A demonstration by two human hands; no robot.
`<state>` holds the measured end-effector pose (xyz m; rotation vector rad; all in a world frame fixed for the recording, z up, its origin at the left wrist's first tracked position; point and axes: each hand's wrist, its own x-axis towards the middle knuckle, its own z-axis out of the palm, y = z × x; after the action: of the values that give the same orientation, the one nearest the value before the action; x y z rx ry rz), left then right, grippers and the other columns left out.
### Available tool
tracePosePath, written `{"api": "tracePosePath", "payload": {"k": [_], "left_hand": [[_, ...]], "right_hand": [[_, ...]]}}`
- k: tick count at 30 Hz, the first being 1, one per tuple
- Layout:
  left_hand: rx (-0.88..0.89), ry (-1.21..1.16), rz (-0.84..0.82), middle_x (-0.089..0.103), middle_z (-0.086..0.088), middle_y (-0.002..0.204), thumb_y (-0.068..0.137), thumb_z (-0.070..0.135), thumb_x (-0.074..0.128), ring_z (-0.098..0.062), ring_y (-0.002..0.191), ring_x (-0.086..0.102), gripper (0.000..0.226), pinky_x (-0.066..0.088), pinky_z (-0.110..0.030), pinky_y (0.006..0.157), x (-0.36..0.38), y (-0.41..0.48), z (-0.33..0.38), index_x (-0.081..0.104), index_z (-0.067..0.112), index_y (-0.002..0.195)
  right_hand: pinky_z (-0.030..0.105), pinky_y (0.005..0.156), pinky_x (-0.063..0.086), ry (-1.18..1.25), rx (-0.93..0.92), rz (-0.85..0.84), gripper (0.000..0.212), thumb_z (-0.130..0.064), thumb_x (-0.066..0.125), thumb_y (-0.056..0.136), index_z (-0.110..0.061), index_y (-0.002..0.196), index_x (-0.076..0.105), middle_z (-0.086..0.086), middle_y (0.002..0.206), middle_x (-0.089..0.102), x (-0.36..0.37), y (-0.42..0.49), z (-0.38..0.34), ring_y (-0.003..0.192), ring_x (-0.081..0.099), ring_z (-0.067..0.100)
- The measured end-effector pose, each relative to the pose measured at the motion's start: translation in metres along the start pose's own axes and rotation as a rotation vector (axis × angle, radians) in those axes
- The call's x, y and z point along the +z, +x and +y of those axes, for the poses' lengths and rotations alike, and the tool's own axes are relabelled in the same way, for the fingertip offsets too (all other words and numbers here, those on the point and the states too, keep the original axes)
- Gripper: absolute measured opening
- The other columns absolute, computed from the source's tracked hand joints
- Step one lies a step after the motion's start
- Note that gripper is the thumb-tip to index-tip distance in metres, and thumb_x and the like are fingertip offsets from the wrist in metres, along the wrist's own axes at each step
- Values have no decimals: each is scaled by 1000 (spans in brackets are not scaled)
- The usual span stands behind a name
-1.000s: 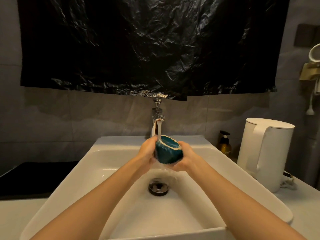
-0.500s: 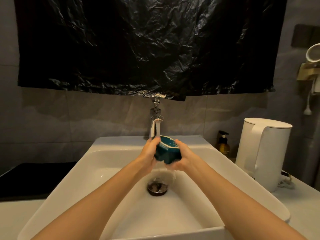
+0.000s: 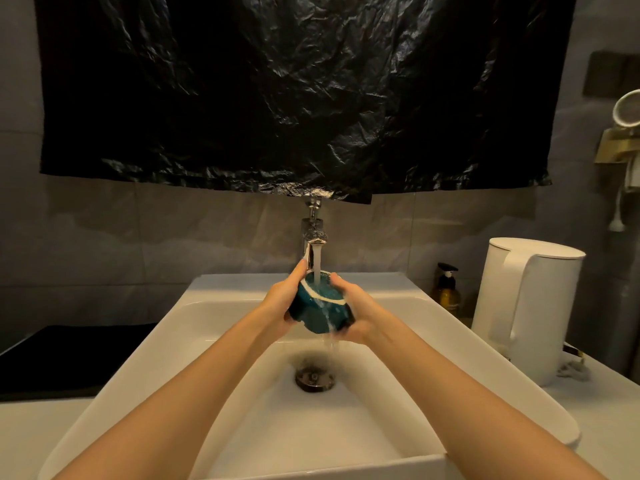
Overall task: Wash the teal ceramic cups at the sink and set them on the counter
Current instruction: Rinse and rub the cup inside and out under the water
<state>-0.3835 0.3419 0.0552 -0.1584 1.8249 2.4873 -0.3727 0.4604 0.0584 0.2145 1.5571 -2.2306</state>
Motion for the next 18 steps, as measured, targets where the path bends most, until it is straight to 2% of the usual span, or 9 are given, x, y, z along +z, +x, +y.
{"api": "tracePosePath", "payload": {"k": [3,5,7,10,13,15,18], "left_hand": [[27,-38,-28,66,-12,116,90,43,57,-26,104,63,45,54,-37,83,11,-2,-7,59,9,120],[27,-97,-60,62,-14,120,94,36,54,-28,107,60,42,54,-38,80,18,-5,-9,54,9,125],[35,-141,-74,61,-15,122,95,35,52,-28,107,59,41,54,-37,77,19,-5,-8,54,8,125],[-24,-143,-11,65,-13,115,94,46,47,-28,102,62,43,53,-42,85,10,-1,-7,61,11,114],[-167,-89,2,67,-15,105,93,50,47,-29,91,64,43,54,-41,75,0,-4,-2,65,11,100],[-222,29,-50,68,-14,100,87,42,61,-27,88,65,37,56,-37,68,-6,-8,1,64,10,104],[-251,184,-141,67,-14,109,80,35,71,-28,96,65,44,57,-35,68,-7,-11,0,60,10,114]], "right_hand": [[43,82,48,222,-16,74,48,-46,51,94,-7,122,57,17,118,61,1,5,0,112,57,34],[43,85,46,300,-30,104,45,-43,54,93,-9,121,56,16,115,60,-2,5,-1,117,55,33],[43,89,47,303,-41,95,40,-41,59,90,-10,115,59,15,105,62,-5,7,-1,110,57,33],[43,84,50,133,-52,71,35,-41,61,89,-9,103,61,14,93,64,-5,8,-1,97,59,32],[41,72,53,-54,-50,26,33,-42,58,90,-10,95,63,13,90,65,-4,5,-2,86,61,30],[38,67,53,-108,-35,14,37,-44,60,87,-10,102,63,14,95,67,-6,7,-3,85,63,29],[34,68,55,-238,-72,107,50,-52,65,81,-13,112,61,13,102,69,-13,10,-4,91,66,28]]}}
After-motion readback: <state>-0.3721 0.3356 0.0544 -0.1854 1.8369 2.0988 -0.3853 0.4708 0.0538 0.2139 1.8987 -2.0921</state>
